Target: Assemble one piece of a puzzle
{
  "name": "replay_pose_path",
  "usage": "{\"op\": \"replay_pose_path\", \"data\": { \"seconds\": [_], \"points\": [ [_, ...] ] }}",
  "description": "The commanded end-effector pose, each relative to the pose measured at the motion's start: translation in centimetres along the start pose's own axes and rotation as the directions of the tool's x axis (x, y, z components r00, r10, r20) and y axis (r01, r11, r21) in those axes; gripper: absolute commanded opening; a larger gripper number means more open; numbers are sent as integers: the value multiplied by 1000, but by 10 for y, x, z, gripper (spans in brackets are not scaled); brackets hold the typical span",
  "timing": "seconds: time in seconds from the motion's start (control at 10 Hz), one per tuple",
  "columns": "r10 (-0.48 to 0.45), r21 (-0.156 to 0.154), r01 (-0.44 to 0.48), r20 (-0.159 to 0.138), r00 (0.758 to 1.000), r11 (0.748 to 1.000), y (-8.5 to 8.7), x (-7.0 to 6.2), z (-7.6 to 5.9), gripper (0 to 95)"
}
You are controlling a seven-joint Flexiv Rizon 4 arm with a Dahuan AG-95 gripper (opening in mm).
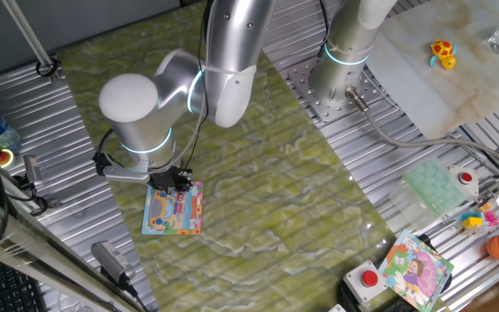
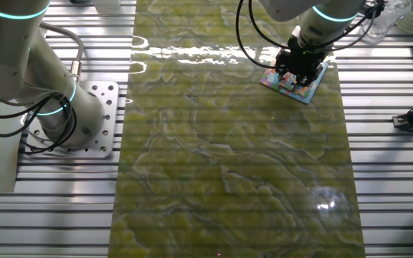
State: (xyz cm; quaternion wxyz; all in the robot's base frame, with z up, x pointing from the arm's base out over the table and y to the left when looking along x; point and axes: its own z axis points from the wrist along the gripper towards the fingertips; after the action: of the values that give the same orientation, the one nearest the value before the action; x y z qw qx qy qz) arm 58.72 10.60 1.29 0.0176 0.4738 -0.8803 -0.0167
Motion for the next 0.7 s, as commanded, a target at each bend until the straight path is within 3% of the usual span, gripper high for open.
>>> {"op": "replay_pose_path", "data": {
  "seconds": [0.1, 0.7],
  "points": [
    [1, 1, -1, -3, 1000, 1000, 1, 0, -1, 0],
    [9, 2, -9, -3, 1000, 1000, 1, 3, 0, 0]
  ]
}}
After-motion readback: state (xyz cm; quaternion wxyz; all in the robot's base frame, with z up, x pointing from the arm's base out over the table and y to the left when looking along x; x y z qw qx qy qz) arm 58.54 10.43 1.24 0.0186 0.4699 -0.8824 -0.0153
